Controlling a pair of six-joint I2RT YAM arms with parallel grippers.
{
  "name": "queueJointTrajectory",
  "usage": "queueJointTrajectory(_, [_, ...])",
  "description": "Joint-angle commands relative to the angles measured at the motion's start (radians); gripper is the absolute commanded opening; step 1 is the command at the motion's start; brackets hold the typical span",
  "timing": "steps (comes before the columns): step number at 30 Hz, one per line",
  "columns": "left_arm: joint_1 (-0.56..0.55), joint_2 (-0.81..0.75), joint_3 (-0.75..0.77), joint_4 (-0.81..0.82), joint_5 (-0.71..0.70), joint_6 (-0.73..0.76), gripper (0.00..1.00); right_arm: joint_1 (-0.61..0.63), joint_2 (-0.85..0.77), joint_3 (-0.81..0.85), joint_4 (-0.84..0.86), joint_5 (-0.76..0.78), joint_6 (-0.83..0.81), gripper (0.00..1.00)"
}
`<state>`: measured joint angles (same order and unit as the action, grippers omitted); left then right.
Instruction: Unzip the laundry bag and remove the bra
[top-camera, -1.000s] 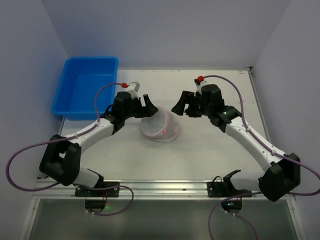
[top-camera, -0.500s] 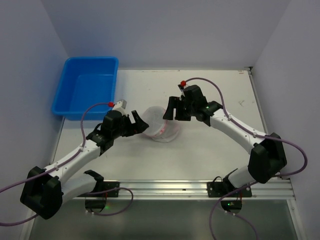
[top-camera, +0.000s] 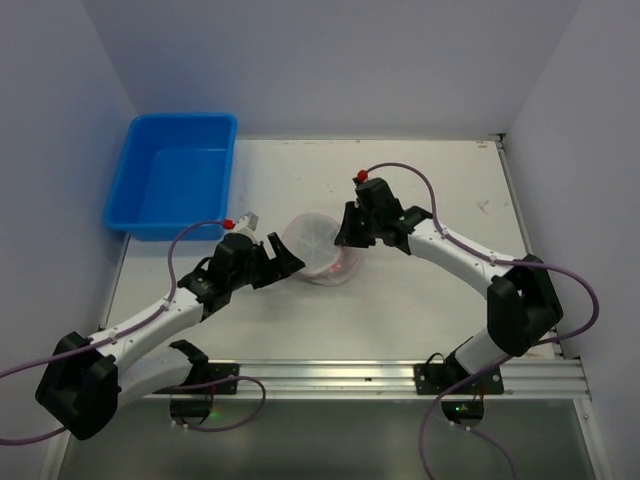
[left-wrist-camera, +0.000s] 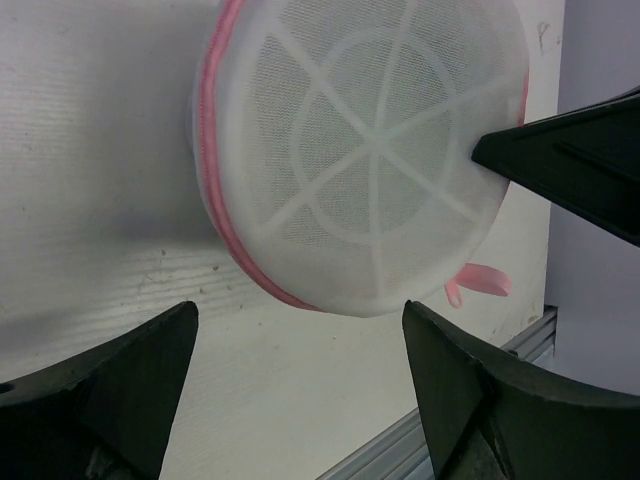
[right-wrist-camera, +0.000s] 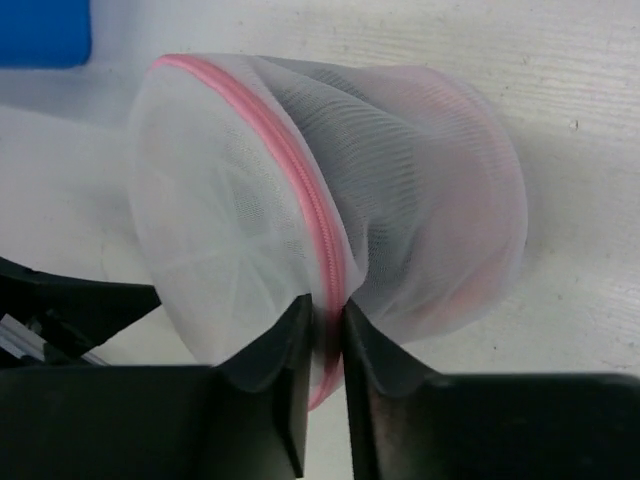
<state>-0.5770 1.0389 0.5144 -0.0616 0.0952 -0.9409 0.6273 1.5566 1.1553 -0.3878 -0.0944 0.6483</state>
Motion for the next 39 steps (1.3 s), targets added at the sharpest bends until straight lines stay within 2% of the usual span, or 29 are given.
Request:
queueJointTrajectory(1, [-0.020,-0.016,-0.025,0.069,-0.012,-0.071,0.86,-0.003,-0.029,-0.061,0.052,0.028,0.046,0.15])
queueJointTrajectory(3, [-0.030,-0.023,-0.045,0.089,-0.014,-0.110,0.86,-0.012,-0.043,-0.115,0.084,0.016,0.066,0.04])
queueJointTrajectory(5, [-0.052,-0.033,-0.066,0.123,-0.017,-0.139,0.85,-0.026,-0.065,-0.179,0.113,-0.010,0.112,0.00])
queueJointTrajectory(13, [-0.138,0.006,-0.093,0.236,-0.075,-0.213,0.84,-0.060,-0.153,-0.402,0.355,-0.117,0.379,0.00])
queueJointTrajectory(17, [-0.162,0.055,-0.090,0.295,-0.089,-0.223,0.83,-0.060,-0.178,-0.421,0.382,-0.131,0.451,0.00])
queueJointTrajectory(22, [-0.178,0.110,-0.060,0.348,-0.130,-0.202,0.77,-0.060,-0.179,-0.416,0.428,-0.154,0.491,0.00])
queueJointTrajectory(25, [-0.182,0.133,-0.047,0.345,-0.152,-0.208,0.67,-0.058,-0.175,-0.422,0.448,-0.175,0.501,0.00])
queueJointTrajectory(26, [-0.184,0.130,-0.050,0.347,-0.175,-0.217,0.60,-0.058,-0.171,-0.424,0.455,-0.182,0.499,0.00])
queueJointTrajectory(28, [-0.184,0.127,-0.051,0.348,-0.199,-0.213,0.51,-0.060,-0.161,-0.425,0.457,-0.192,0.485,0.00])
queueJointTrajectory(29, [-0.184,0.121,-0.050,0.348,-0.221,-0.202,0.42,-0.058,-0.161,-0.430,0.460,-0.195,0.470,0.00])
queueJointTrajectory(31, [-0.184,0.116,-0.047,0.365,-0.236,-0.188,0.30,-0.060,-0.168,-0.443,0.464,-0.196,0.449,0.00])
queueJointTrajectory(32, [-0.184,0.115,-0.045,0.374,-0.242,-0.170,0.16,-0.060,-0.173,-0.447,0.463,-0.189,0.436,0.00])
queueJointTrajectory(33, [-0.184,0.116,-0.037,0.385,-0.245,-0.164,0.10,-0.060,-0.179,-0.451,0.461,-0.183,0.397,0.00])
queueJointTrajectory(34, [-0.184,0.119,-0.033,0.388,-0.246,-0.157,0.03,-0.058,-0.194,-0.450,0.437,-0.167,0.369,0.04])
queueJointTrajectory(36, [-0.184,0.128,-0.007,0.376,-0.246,-0.130,0.00,-0.060,-0.216,-0.441,0.400,-0.145,0.289,0.11])
queueJointTrajectory(37, [-0.185,0.131,0.002,0.367,-0.246,-0.121,0.00,-0.058,-0.246,-0.437,0.391,-0.136,0.260,0.19])
queueJointTrajectory(39, [-0.185,0.144,0.022,0.350,-0.247,-0.102,0.00,-0.045,-0.288,-0.419,0.317,-0.084,0.168,0.24])
